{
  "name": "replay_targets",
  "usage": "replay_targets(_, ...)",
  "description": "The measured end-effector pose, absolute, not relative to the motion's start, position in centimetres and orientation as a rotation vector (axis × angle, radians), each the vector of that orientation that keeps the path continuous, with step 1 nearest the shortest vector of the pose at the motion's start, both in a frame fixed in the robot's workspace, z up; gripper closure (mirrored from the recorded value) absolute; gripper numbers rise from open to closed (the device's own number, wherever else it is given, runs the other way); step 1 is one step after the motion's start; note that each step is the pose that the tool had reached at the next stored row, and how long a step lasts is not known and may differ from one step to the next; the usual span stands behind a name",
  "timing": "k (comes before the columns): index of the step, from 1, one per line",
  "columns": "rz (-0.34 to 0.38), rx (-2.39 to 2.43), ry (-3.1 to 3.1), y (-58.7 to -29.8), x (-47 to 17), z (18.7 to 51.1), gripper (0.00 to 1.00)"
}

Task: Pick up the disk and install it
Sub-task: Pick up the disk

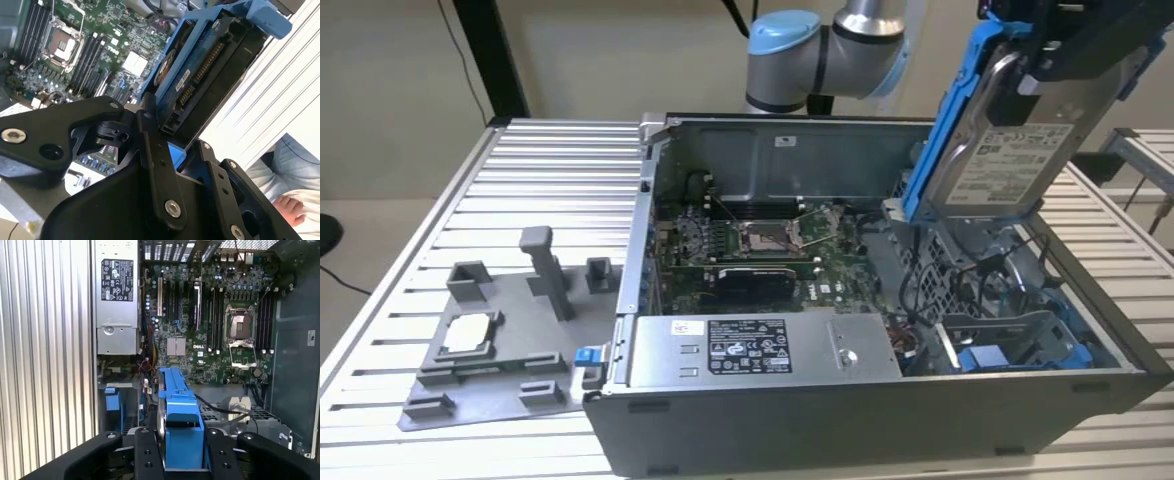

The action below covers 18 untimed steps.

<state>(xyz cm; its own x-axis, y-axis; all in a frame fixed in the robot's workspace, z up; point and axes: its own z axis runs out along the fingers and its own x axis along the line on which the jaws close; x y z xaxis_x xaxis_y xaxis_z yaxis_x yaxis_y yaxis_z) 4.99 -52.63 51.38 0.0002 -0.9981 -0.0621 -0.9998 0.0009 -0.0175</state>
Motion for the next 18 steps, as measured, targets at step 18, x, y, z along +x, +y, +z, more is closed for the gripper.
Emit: replay_targets(18, 0.048, -2.179, 2.183, -54.7, 6.8, 51.2, 1.00)
